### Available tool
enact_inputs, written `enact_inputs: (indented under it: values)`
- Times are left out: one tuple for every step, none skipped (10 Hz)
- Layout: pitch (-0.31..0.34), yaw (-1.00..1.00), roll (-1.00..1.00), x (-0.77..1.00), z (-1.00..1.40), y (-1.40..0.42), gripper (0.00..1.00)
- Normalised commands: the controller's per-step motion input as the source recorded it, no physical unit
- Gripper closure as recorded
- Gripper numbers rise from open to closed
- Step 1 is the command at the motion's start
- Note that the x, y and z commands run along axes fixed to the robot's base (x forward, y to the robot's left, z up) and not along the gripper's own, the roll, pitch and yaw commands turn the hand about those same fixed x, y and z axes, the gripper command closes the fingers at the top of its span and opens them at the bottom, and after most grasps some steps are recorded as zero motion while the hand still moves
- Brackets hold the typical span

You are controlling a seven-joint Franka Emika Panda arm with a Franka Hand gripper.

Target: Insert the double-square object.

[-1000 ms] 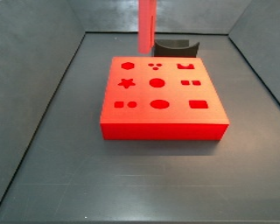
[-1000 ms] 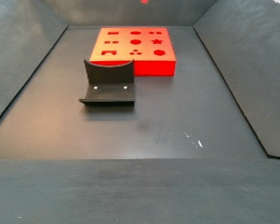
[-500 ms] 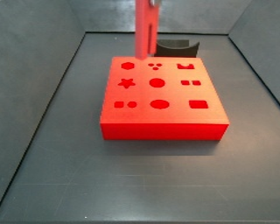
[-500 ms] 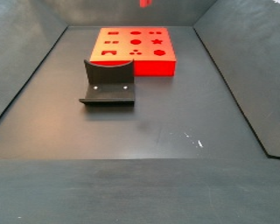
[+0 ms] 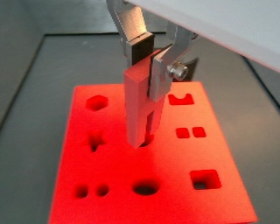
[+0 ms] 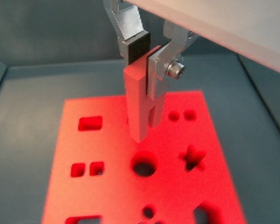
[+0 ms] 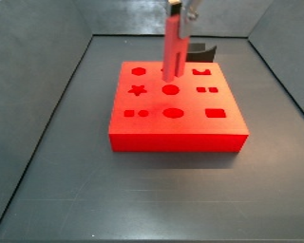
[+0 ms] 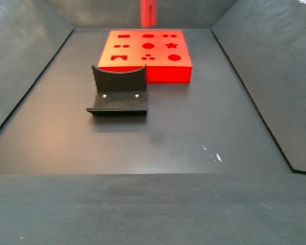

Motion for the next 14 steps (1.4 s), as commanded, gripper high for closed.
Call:
enact_inputs:
  values:
    - [0.0, -0.52, 0.2, 0.64, -0.17, 0.07, 1.0]
    - [0.0, -0.49, 0.07, 0.7, -0.07, 0.07, 1.0]
    - [0.0, -0.59, -0.07, 0.61, 0.0, 0.1, 1.0]
    - [0.019, -0.64, -0.22, 0.57, 0.0, 0.11, 1.0]
    - [0.026, -0.65, -0.26, 0.54, 0.0, 0.06, 1.0]
    - [0.02, -0.66, -0.21, 0.53, -0.09, 0.09, 1.0]
    - [0.0, -0.65, -0.17, 0.55, -0.19, 0.11, 1.0]
    - [0.0, -0.67, -0.12, 0.54, -0.29, 0.12, 1.0]
    - [0.0, -0.72, -0.07, 0.49, -0.32, 0.18, 1.0]
    - [0.0, -0.73, 0.0, 0.4, -0.26, 0.16, 1.0]
    - [0.027, -0.74, 0.0, 0.32, -0.17, 0.11, 1.0]
    - [0.089, -0.61, 0.0, 0.13, -0.02, 0.01, 1.0]
    - [0.067, -0.59, 0.0, 0.07, -0.04, 0.0, 1.0]
    - [0.07, -0.62, 0.0, 0.0, -0.07, 0.0, 1.0]
